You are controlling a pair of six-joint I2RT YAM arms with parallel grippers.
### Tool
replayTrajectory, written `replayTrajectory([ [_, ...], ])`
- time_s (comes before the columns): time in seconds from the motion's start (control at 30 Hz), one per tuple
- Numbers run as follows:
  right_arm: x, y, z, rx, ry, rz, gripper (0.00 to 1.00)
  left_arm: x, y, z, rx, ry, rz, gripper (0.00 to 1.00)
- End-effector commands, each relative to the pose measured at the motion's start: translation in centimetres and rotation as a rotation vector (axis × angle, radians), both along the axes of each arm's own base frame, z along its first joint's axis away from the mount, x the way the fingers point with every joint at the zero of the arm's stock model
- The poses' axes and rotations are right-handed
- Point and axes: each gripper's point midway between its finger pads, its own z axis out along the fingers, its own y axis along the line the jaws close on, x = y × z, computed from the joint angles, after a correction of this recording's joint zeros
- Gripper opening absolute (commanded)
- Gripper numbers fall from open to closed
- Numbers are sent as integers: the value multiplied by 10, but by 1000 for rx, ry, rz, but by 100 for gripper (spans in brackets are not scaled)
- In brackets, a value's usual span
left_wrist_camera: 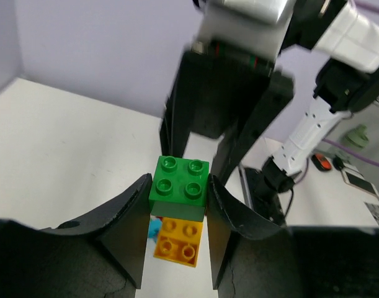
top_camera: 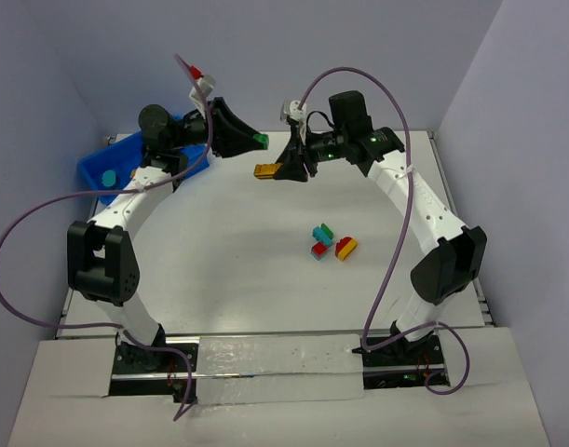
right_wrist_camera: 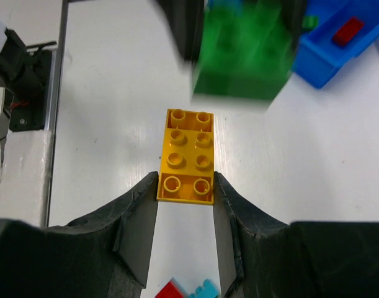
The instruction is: Sort the legos into containers by color
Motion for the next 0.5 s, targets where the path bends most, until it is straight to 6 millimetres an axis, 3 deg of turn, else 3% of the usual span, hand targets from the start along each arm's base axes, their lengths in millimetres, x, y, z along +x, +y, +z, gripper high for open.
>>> replayTrajectory([
  [0.0,-4,-3,-23,-66,16,9,0,13,19,53,-93,-108,101,0],
  [0.13,-1,-4,-29,-94,31,6,0,28,47,66,-113,-117,207,0],
  [0.2,3,-4,-30,-101,31,-3,0,45,76,54,-97,-60,308,0],
  [0.27,9,-3,-28,-97,29,-25,0,61,110,44,-53,-38,445,0],
  [0.47,26,-1,-26,-84,35,-99,0,120,241,-25,228,110,970,0],
])
